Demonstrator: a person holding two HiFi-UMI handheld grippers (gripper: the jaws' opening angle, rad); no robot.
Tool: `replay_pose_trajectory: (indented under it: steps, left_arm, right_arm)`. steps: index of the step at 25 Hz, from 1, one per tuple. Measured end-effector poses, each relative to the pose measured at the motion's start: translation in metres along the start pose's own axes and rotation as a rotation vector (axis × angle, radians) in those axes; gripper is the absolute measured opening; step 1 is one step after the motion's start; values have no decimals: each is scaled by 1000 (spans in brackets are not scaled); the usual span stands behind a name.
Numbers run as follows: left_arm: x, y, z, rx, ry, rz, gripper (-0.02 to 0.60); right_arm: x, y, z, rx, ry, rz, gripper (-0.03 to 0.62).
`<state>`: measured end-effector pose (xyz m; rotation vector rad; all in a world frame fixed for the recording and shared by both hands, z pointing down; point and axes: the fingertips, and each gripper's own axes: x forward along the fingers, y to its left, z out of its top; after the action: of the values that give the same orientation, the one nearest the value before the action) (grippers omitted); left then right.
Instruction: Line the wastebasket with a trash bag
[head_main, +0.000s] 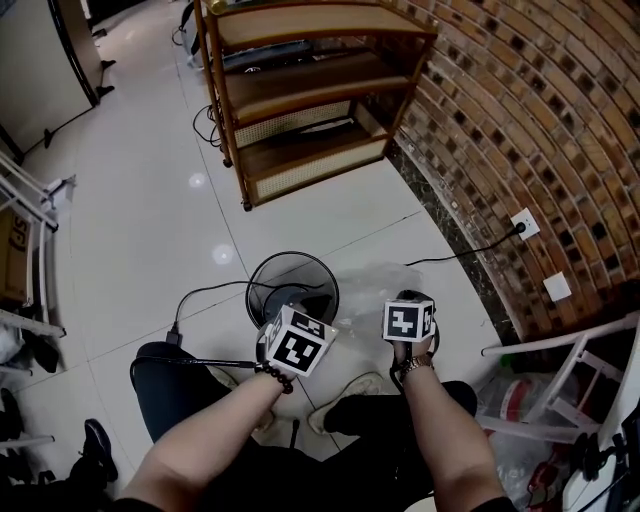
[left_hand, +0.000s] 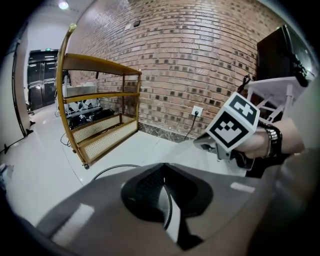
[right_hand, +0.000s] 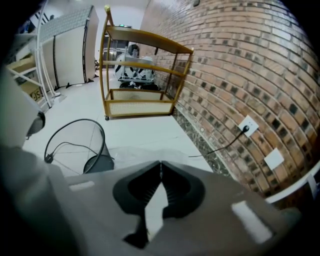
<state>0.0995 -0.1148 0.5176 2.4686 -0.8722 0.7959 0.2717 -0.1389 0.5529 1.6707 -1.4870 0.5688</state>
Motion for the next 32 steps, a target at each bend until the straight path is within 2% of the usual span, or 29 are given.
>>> replay_pose_trajectory:
  steps: [11,15,18,21,23,32]
  left_arm:
    - [-25,-14,6,-28,-8,-37,5]
    - [-26,-18,4,-60,-11,-62,38]
    - [-25,-17,2,-101,-15,-69,68]
    - [-24,-18,1,-172,-23,-91,139]
    - [-21,-22,-1,-213,-28,-123,154]
    - [-19,-24,-8,-357,-21,-146,187]
  right_arm:
    - [-73,-40,49,-27,-81,-42,2]
    - [-100,-52,52,-1,-69,-51,2]
    - [-123,-58,76,-29,-148,-52,2]
    - [-147,-63,93,-33,-191,-50,2]
    - [-162,-63,105,-44,-225,-39,2]
    - [-219,-56,142,-58,-324,6,2]
